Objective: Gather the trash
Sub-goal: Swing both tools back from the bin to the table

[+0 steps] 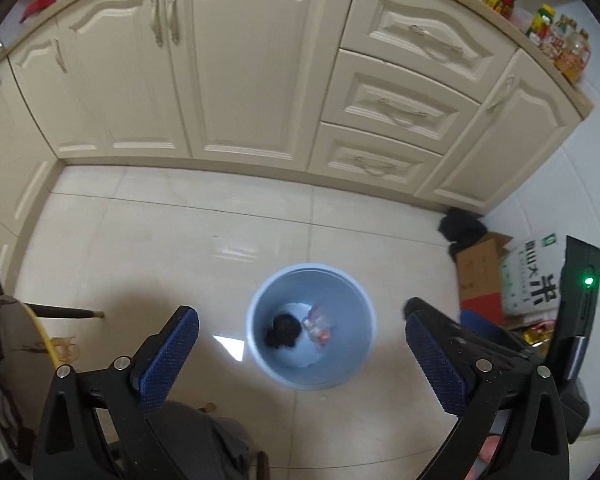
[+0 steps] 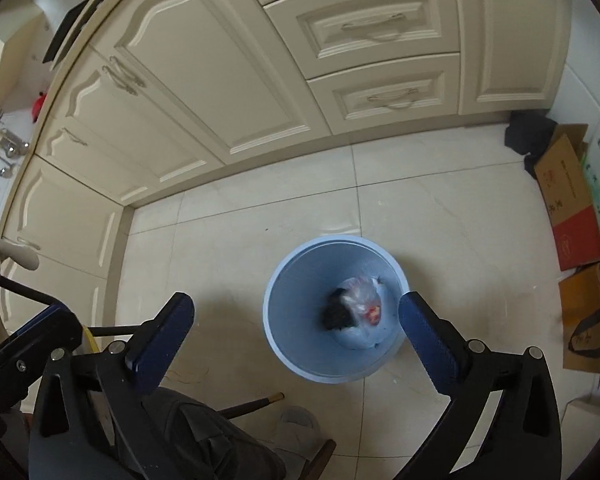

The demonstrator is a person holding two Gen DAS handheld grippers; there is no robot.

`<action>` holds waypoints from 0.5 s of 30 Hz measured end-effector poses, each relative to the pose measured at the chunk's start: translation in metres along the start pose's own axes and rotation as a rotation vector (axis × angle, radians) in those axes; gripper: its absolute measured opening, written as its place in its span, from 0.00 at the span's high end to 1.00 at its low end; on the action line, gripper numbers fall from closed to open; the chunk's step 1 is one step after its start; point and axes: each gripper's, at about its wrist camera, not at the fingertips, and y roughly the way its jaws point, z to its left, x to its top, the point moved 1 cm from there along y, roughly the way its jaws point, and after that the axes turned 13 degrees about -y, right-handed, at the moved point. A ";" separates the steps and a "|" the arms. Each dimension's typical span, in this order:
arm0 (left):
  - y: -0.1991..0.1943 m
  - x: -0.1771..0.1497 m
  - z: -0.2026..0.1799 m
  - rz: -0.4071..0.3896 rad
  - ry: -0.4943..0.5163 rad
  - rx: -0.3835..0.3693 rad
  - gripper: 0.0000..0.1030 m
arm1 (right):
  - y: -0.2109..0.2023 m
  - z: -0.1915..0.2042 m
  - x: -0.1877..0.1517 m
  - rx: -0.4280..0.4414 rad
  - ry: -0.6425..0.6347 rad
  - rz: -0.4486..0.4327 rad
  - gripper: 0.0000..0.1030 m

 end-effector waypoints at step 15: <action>-0.262 -0.130 0.035 -0.271 -0.006 -0.053 0.01 | -0.100 0.081 -0.005 -0.017 -0.085 -0.145 0.00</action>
